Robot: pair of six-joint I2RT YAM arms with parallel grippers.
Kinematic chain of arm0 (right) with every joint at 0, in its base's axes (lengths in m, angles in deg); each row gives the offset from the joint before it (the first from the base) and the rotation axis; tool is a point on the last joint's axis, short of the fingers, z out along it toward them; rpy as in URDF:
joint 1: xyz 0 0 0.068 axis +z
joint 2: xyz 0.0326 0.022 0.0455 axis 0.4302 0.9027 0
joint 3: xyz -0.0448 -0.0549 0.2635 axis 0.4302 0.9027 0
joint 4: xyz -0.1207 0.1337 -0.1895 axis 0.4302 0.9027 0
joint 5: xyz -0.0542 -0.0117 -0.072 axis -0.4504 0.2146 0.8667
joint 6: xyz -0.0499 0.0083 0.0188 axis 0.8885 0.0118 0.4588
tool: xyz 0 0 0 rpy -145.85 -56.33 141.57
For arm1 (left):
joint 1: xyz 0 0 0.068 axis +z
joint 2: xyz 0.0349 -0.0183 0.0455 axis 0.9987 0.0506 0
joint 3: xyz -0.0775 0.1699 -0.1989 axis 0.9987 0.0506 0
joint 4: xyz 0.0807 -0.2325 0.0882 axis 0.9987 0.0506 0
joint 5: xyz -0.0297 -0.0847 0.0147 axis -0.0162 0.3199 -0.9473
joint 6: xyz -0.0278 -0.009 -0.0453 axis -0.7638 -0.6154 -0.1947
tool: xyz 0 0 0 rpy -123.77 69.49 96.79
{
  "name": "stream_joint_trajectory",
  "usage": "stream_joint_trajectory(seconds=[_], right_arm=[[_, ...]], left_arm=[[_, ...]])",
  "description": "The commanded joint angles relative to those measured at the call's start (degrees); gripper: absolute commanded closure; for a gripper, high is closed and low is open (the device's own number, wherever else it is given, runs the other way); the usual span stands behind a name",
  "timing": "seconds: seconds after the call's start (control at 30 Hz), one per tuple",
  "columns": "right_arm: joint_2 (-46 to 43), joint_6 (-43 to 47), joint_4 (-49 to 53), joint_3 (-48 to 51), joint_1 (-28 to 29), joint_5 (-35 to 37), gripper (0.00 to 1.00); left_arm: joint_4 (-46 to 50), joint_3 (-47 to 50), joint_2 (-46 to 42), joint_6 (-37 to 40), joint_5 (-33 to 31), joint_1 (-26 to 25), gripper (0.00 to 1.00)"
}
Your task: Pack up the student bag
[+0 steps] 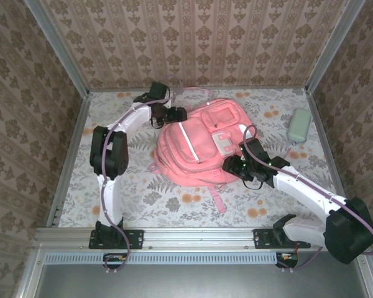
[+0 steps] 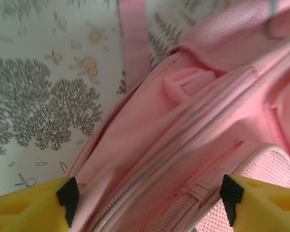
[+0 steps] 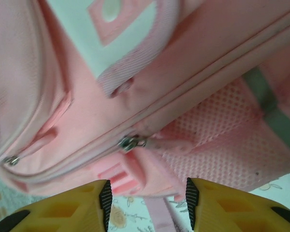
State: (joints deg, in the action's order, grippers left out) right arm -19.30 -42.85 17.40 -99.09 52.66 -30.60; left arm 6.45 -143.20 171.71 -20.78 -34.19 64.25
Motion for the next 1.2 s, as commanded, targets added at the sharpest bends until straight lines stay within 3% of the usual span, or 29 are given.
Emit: stream_joint_trajectory(seconds=[0.0, 0.1, 0.23, 0.53, 0.67, 0.93, 1.17], right_arm=[[2.0, -0.3, -2.4, 0.4, -2.0, 3.4, 0.54], [6.5, 1.5, -4.6, -0.6, -3.8, 2.9, 0.56], [15.7, 4.0, -6.8, -5.3, -4.6, 1.3, 0.6], [33.4, 10.1, -5.0, -26.4, -4.3, -5.5, 0.61], [41.9, 12.0, -3.1, -36.3, -2.8, -7.7, 0.61], [53.4, 14.5, 0.8, -52.8, -0.9, -13.3, 0.6], [49.5, 18.4, 4.5, -53.9, -3.5, -11.7, 0.52]], left_arm=[[2.3, 3.6, -1.1, 1.6, 1.7, -0.9, 0.28], [-1.3, 12.6, -5.0, 0.2, 1.3, -1.0, 0.34], [-6.0, 25.5, -11.9, -1.6, 0.2, -1.0, 0.35], [-13.1, 49.6, -27.3, -9.1, -2.3, -2.9, 0.37], [-14.7, 56.8, -33.1, -13.7, -4.7, -10.8, 0.37], [-15.8, 57.9, -39.2, -20.1, -8.5, -23.6, 0.37], [-10.8, 49.0, -37.2, -17.8, -9.8, -29.2, 0.26]])
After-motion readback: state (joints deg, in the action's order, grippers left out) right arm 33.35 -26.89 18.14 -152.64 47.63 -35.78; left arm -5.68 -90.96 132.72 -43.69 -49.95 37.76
